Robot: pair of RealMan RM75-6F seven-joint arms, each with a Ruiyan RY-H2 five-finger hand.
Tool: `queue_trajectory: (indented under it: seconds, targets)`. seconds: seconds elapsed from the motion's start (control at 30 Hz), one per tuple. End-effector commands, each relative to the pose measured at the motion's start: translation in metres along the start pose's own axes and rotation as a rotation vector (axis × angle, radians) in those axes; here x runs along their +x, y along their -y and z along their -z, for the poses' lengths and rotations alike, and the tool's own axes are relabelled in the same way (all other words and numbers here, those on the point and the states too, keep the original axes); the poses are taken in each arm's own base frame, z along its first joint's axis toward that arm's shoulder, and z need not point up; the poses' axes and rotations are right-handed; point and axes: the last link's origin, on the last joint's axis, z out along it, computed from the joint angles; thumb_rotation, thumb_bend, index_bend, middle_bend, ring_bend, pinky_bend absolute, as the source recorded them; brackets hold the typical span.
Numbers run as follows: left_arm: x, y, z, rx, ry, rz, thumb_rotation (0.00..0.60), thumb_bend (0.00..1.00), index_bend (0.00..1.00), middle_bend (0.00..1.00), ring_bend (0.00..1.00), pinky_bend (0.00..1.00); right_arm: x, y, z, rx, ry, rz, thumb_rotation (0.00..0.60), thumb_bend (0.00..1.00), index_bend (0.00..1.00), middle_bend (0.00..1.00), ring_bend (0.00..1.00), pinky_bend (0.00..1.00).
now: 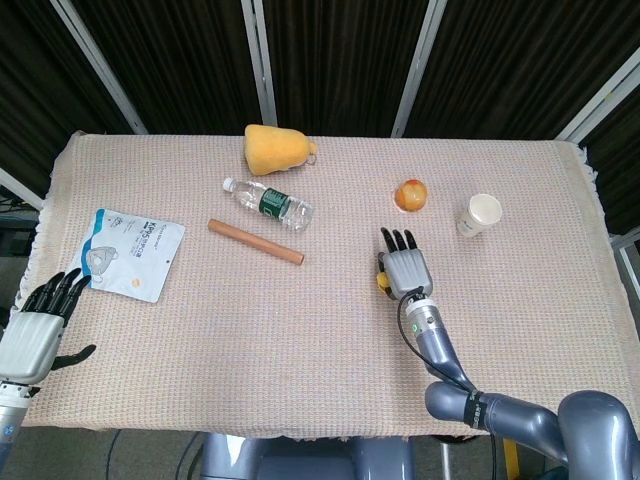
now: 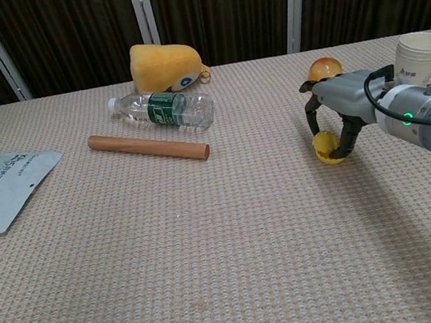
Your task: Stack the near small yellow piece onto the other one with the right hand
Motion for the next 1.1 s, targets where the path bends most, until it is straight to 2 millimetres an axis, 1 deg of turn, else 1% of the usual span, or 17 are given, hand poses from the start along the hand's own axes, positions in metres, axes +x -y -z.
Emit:
queue_trajectory:
  seconds: [0.03,0.87,0.97,1.0,1.1]
  targets:
    - [0.0,0.0,0.0,0.001,0.0,0.0,0.6,0.0,0.0,0.0,0.0,0.15,0.001,-0.001,0.0,0.0,0.001,0.001,0.6,0.18,0.47,0.0,0.0,0.0]
    - [0.001,0.0,0.0,-0.002,-0.008,-0.002,0.6,0.0,0.0,0.0,0.0,0.15,0.008,-0.014,0.005,-0.012,-0.001,0.027,0.6,0.18,0.46,0.0,0.0,0.0]
    - [0.001,0.0,0.0,-0.003,-0.007,-0.003,0.6,0.0,0.0,0.0,0.0,0.15,0.013,-0.02,0.009,-0.01,-0.023,0.046,0.6,0.1,0.44,0.0,0.0,0.0]
    - [0.001,0.0,0.0,-0.004,-0.007,-0.004,0.6,0.0,0.0,0.0,0.0,0.15,0.015,-0.023,0.011,-0.007,-0.033,0.056,0.6,0.05,0.43,0.0,0.0,0.0]
    - [0.001,-0.001,0.001,-0.006,-0.009,-0.006,0.6,0.0,0.0,0.0,0.0,0.15,0.021,-0.03,0.017,-0.002,-0.052,0.074,0.6,0.0,0.39,0.0,0.0,0.0]
